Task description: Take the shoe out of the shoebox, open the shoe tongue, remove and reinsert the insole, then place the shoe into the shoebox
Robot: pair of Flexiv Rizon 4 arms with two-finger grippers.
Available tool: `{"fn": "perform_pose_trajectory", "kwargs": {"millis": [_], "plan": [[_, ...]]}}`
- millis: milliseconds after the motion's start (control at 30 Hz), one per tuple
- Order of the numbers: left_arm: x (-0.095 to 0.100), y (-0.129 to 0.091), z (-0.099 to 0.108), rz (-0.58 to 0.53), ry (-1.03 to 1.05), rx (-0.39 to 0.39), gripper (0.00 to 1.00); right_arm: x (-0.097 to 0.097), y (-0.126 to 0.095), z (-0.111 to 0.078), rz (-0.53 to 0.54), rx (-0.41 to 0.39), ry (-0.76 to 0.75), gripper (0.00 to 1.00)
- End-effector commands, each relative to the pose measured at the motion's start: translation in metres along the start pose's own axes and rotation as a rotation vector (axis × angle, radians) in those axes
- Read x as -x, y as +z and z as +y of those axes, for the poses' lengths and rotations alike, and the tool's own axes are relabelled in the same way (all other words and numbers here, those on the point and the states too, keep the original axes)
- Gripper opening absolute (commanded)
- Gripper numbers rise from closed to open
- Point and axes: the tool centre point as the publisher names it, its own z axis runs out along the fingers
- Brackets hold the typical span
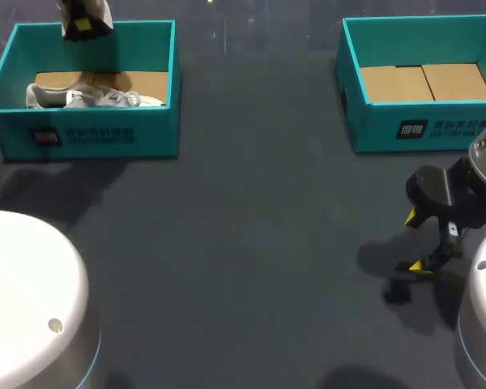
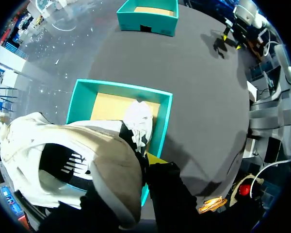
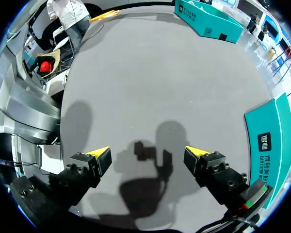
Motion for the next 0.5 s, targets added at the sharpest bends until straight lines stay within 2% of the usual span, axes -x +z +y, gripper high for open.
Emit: {"fn": "perform_pose_trajectory", "kwargs": {"millis": [33,500], "plan": [[0.021,-0.002,0.02,0.032,0.018,-0.02,0.0,-0.002,0.0,-0.001,-0.003,-0.002,0.0,1.0],[0.082,-0.001,0.076,0.045,0.063,-0.003,0.0,-0.002,0.0,-0.001,-0.003,-0.002,0.0,1.0]]}}
